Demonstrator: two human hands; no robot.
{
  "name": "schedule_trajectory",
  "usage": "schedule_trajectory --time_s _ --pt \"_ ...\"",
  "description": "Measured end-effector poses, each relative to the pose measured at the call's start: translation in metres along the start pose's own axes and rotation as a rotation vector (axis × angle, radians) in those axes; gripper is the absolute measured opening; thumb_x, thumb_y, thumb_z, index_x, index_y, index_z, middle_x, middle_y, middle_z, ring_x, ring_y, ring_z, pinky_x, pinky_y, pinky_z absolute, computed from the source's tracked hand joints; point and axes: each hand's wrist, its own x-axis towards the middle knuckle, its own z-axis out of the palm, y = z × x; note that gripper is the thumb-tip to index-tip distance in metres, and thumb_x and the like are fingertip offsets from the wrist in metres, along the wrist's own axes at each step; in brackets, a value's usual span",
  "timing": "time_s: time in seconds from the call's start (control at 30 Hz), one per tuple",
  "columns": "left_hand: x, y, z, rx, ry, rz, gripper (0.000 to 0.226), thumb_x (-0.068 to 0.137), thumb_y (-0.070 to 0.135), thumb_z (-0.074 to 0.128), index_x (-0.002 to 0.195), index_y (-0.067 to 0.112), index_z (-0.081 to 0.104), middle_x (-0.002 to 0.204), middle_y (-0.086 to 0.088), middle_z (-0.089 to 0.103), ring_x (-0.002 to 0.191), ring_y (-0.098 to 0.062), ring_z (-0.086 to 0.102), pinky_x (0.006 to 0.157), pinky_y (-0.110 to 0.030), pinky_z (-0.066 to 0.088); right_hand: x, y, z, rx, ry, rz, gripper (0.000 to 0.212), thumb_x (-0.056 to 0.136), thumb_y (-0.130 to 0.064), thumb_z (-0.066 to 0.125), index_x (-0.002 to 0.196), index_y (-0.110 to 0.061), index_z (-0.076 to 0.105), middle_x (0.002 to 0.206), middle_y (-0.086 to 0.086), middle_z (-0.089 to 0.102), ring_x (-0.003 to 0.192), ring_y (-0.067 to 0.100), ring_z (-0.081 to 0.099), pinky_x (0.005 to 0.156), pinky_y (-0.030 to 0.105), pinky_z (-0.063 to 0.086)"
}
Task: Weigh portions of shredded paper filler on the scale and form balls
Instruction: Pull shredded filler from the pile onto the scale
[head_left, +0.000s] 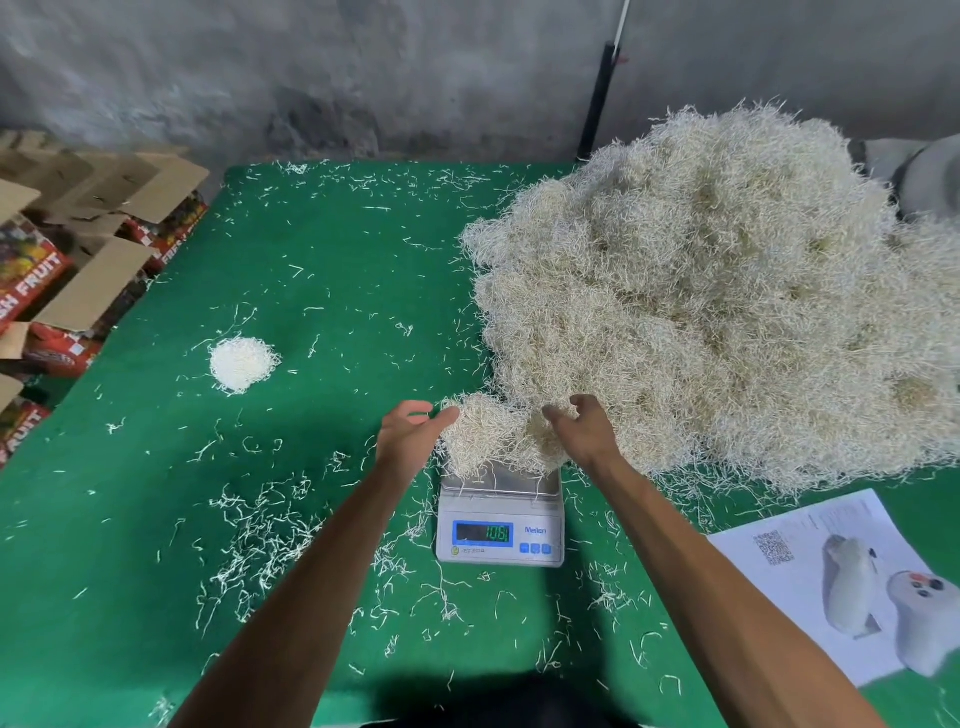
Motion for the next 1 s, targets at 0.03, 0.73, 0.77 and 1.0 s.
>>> schedule_trajectory --time_s 0.03,0.73,0.77,1.0 --pt "0.001 0.0 0.0 0.002 -0.002 0.001 0.061 0.073 0.056 0.081 0.12 0.022 0.063 0.124 -0.003 0.066 0.101 -0.016 0.065 0.094 -0.046 0.056 0.0 0.0 0.0 0.006 0.006 0.0 0.069 0.101 -0.035 0.066 0.154 -0.005 0.035 0.157 0.019 0.043 0.142 0.036 0.046 0.114 0.045 0.04" --pt "0.015 0.002 0.007 0.043 0.011 -0.024 0.066 0.073 0.058 0.081 0.123 0.02 0.061 0.128 -0.005 0.063 0.104 -0.02 0.064 0.092 -0.047 0.057 0.008 0.004 0.002 0.005 -0.014 0.017 0.07 0.1 -0.036 0.068 0.154 -0.006 0.033 0.155 0.017 0.046 0.134 0.032 0.053 0.106 0.036 0.045" --pt "0.016 0.002 0.009 0.042 0.012 -0.026 0.067 0.073 0.058 0.081 0.124 0.021 0.061 0.13 -0.006 0.062 0.104 -0.02 0.064 0.092 -0.047 0.057 0.008 0.005 0.001 0.0 -0.021 0.023 0.07 0.1 -0.035 0.069 0.153 -0.006 0.034 0.153 0.017 0.048 0.126 0.029 0.06 0.1 0.027 0.047" --pt "0.021 0.008 0.017 0.078 -0.043 -0.043 0.094 0.072 0.06 0.081 0.15 0.036 0.035 0.16 -0.007 0.03 0.137 -0.031 0.044 0.101 -0.055 0.05 0.006 0.012 0.005 0.016 -0.039 0.025 0.084 0.094 -0.032 0.076 0.157 -0.005 0.028 0.132 0.011 0.06 0.102 0.015 0.069 0.085 0.014 0.05"
